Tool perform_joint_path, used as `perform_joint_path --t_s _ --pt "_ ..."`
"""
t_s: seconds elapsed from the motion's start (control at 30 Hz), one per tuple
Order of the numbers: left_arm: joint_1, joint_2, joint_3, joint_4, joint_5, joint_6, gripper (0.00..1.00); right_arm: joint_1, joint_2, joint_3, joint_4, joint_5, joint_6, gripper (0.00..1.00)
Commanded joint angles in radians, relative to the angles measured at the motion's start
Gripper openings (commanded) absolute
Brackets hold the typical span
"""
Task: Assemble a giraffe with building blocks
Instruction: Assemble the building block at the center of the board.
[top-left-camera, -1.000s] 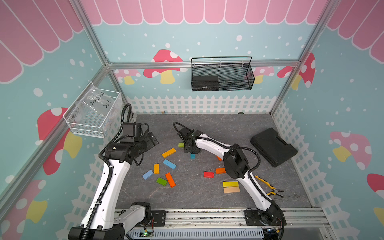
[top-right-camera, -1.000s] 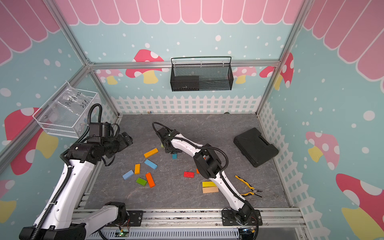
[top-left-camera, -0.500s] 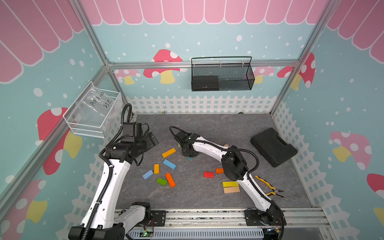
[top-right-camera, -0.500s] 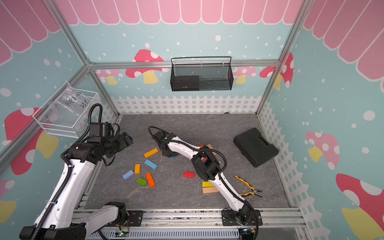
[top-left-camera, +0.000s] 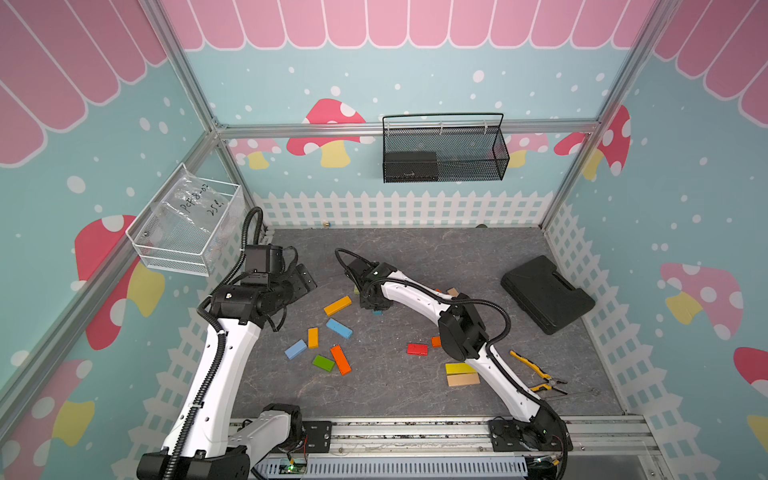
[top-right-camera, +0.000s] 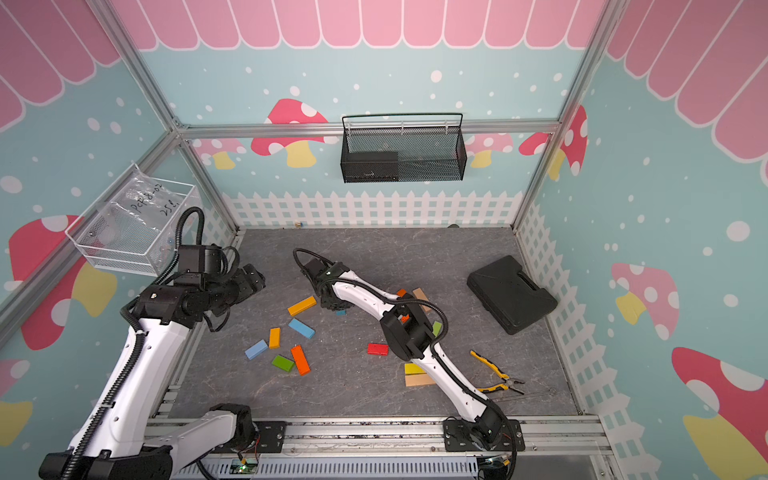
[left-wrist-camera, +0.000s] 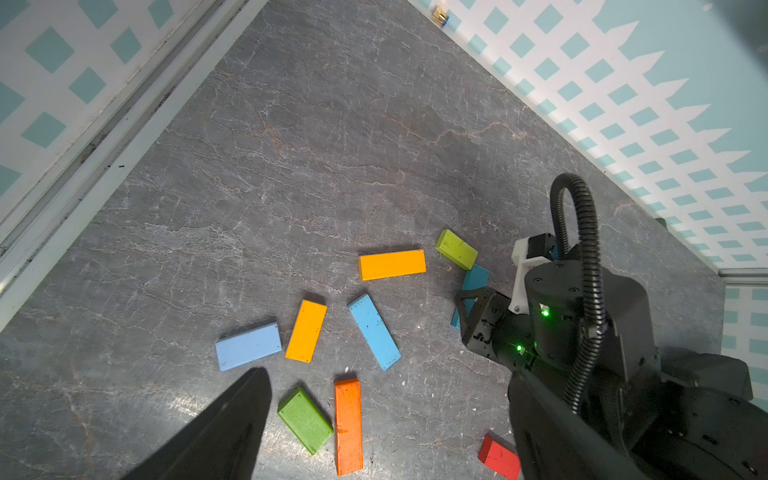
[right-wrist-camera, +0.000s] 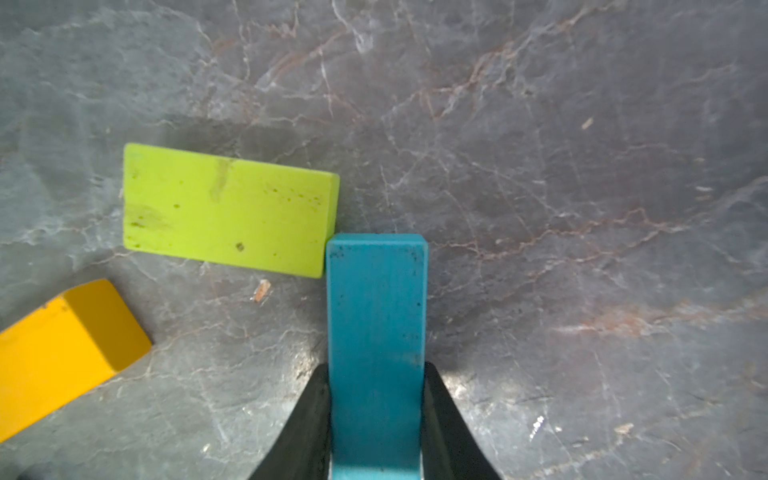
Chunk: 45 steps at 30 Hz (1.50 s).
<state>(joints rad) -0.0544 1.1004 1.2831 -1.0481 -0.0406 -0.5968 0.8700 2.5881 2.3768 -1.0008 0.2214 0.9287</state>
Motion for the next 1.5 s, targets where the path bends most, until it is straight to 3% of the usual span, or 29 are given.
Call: perform_joint_path --t_s 0.0,0.53,0.83,1.3,1.47 --pt "0.005 -0.011 0.006 0.016 -0.005 0.006 0.92 -0.014 0.03 0.025 -0.035 0.009 0.018 0.29" --pt "0.006 -0.01 0.004 0.016 -0.01 0.006 0.92 -0.007 0.053 0.066 -0.033 -0.032 0.031 0.37" --pt "0.006 -0.013 0.003 0.016 -0.01 0.009 0.92 0.005 0.045 0.064 -0.038 -0.053 0.041 0.5" --pt "0.009 -0.014 0.012 0.015 -0.007 0.009 0.92 0.008 0.032 0.065 -0.039 -0.039 0.035 0.51" --pt "0.009 -0.013 0.016 0.013 -0.007 0.011 0.92 -0.009 0.018 0.065 -0.043 -0.021 0.025 0.59"
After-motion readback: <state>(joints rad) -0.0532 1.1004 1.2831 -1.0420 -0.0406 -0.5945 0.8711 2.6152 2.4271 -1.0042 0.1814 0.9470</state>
